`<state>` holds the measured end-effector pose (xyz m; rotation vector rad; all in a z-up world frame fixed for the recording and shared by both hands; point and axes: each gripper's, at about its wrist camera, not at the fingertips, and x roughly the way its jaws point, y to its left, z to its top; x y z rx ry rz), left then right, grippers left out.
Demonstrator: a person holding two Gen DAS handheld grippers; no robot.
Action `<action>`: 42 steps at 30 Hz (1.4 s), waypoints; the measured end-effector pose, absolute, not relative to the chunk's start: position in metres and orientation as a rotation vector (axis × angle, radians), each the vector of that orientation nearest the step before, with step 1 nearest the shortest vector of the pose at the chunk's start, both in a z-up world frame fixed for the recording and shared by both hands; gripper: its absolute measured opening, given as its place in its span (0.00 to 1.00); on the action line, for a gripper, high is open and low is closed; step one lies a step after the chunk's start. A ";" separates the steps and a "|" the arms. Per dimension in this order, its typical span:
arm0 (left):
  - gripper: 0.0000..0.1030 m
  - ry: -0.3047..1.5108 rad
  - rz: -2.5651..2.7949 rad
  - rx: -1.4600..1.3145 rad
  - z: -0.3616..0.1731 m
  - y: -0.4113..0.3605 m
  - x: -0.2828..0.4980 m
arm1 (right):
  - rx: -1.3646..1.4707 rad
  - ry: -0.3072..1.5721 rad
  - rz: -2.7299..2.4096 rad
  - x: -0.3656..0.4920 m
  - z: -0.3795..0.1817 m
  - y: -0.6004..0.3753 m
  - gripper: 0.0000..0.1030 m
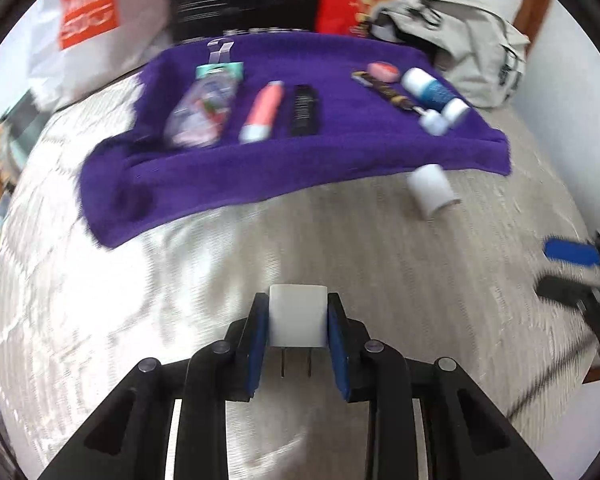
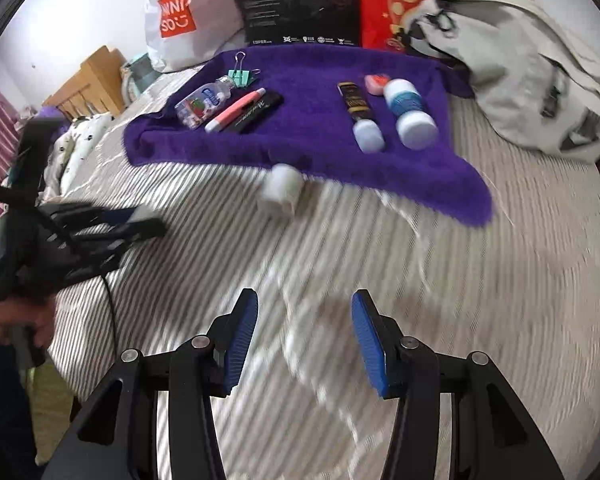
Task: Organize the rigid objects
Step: 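Lift the plug adapter with the left gripper while the right grasps and lifts the tape roll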
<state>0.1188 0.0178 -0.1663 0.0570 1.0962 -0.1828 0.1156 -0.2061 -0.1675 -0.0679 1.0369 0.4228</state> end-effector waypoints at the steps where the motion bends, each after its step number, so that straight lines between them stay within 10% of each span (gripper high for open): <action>1: 0.26 1.095 -0.171 0.055 -0.166 0.024 0.118 | -0.058 1.039 0.435 0.126 -0.170 -0.198 0.48; 42: 0.26 1.086 -0.155 0.055 -0.170 0.048 0.123 | -0.126 1.002 0.403 0.134 -0.198 -0.199 0.30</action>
